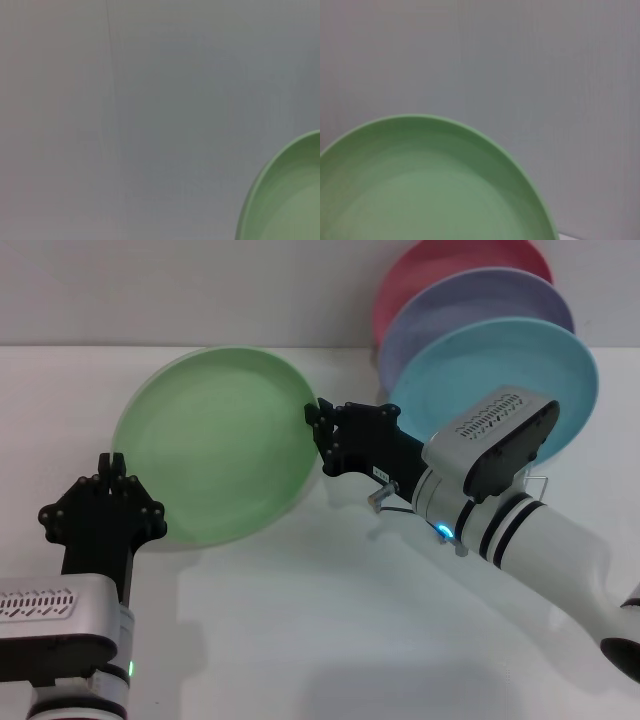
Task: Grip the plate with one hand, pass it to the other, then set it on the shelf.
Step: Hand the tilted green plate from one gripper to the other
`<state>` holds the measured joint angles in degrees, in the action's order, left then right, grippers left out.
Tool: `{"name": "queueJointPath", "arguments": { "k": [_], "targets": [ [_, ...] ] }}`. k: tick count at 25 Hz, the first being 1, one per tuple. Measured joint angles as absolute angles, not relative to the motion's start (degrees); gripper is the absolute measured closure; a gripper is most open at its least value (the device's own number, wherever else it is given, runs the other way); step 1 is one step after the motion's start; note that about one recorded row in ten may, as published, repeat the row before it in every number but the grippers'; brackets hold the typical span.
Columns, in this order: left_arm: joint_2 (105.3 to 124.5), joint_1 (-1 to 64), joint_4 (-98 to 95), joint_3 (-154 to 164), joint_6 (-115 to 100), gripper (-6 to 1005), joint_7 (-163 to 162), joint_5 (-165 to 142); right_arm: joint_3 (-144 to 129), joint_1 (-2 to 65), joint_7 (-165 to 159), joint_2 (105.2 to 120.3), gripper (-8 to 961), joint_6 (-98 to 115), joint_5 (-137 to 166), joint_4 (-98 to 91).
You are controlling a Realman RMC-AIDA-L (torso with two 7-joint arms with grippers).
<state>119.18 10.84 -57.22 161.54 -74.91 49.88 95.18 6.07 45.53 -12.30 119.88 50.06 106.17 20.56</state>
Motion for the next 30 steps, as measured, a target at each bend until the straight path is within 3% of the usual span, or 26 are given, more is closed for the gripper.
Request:
{"name": "queueJointPath", "arguments": {
  "k": [3, 30],
  "targets": [
    [119.18, 10.9, -57.2, 161.5, -74.8, 919, 49.8, 95.2, 6.1, 45.5, -12.3, 119.88, 880, 50.0, 106.2, 20.6],
    [119.18, 11.2, -56.8, 161.3, -74.6, 915, 49.4, 95.3, 6.1, 45.3, -12.3, 119.88, 903, 50.0, 106.2, 21.0]
  ]
}}
